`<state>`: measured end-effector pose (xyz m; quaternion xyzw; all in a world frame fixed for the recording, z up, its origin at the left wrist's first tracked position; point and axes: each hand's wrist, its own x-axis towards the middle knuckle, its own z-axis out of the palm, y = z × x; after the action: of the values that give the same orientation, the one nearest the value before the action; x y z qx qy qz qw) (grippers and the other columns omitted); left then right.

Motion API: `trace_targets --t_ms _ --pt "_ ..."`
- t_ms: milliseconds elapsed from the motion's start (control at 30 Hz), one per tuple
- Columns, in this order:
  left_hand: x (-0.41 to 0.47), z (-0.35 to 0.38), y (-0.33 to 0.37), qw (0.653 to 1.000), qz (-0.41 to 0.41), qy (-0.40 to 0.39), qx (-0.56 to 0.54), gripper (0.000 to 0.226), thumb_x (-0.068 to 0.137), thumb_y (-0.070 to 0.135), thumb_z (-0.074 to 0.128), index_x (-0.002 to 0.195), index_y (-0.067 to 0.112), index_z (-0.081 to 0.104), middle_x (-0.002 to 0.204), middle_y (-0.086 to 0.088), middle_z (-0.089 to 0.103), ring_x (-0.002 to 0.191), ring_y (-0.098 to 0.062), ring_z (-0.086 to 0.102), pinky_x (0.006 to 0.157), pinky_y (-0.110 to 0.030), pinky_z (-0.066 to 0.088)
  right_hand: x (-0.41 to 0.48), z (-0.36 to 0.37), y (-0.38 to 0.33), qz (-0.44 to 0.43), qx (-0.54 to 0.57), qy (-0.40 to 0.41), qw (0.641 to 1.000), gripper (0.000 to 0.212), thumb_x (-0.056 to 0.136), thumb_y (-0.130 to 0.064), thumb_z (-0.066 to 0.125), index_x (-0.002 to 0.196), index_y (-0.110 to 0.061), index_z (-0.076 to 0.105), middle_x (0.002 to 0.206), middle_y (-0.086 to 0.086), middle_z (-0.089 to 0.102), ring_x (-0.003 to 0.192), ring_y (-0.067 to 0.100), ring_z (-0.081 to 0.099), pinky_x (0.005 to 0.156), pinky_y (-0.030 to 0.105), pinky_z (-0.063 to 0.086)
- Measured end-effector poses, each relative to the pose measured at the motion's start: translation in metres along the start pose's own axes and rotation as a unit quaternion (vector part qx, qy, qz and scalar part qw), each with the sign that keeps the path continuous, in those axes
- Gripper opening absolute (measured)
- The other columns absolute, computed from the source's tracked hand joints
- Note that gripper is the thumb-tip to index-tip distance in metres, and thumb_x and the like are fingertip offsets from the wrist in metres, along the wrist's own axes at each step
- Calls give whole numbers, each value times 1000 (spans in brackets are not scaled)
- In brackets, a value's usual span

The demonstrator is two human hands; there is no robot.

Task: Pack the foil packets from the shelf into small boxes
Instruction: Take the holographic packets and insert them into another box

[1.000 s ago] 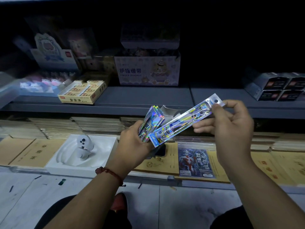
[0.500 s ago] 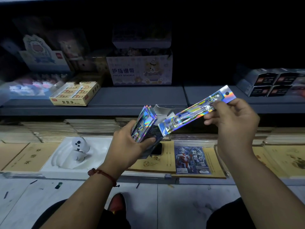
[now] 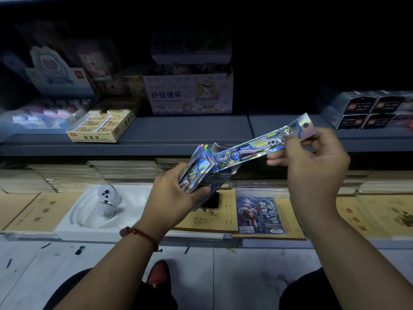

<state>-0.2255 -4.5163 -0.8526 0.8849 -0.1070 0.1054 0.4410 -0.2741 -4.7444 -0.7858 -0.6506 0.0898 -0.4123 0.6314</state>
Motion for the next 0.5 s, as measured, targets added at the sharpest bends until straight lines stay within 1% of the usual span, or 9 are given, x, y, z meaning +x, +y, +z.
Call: trace_targets --t_ms 67,133,167,233,300,367,433,500 --pt "0 0 -1 1000 2 0 7 37 70 37 90 98 28 68 84 18 72 78 -2 66 67 -16 49 -1 0 -2 -11 -2 3 1000 23 97 -1 59 82 -18 53 70 6 58 57 27 73 57 42 61" --pt "0 1 -1 1000 5 1 11 36 71 37 90 98 28 67 83 17 72 78 -2 65 66 -14 48 -1 0 -4 -19 -7 6 1000 28 95 -1 59 80 -23 52 69 6 59 58 27 73 57 44 61" --pt "0 1 -1 1000 4 0 14 37 71 38 90 97 28 67 83 17 72 77 -2 65 66 -15 48 -1 -1 -4 -23 -9 6 1000 28 95 -1 59 81 -25 53 69 5 60 58 27 74 57 45 61" --pt "0 1 -1 1000 2 1 15 37 71 38 90 98 27 66 84 15 72 77 -4 65 68 -21 51 -1 -2 -3 -30 -13 7 999 28 96 -2 59 81 -25 53 71 5 61 58 27 74 57 46 62" --pt "1 0 -1 1000 1 4 11 38 71 38 90 98 26 67 84 14 72 78 -5 66 69 -20 50 -1 -2 -2 -33 -17 8 999 26 96 -3 59 83 -24 54 72 4 62 58 26 74 57 48 62" --pt "1 0 -1 1000 3 4 14 39 71 38 90 99 26 66 85 14 72 79 -7 66 70 -19 50 -2 -1 -1 -33 -19 2 999 19 97 -3 59 86 -18 56 70 0 63 58 25 74 57 48 62" --pt "1 1 -3 1000 7 0 20 40 70 40 90 100 27 65 86 14 72 80 -8 66 74 -29 54 -4 1 1 -40 -27 -9 999 12 96 -2 60 89 -11 56 66 -3 64 57 24 74 56 48 62" --pt "0 2 -4 999 13 -3 32 43 69 47 87 101 32 63 86 15 72 80 -9 66 75 -35 55 -7 4 3 -55 -39 -33 997 15 96 -1 61 88 -13 56 63 -3 65 56 22 73 54 48 61"
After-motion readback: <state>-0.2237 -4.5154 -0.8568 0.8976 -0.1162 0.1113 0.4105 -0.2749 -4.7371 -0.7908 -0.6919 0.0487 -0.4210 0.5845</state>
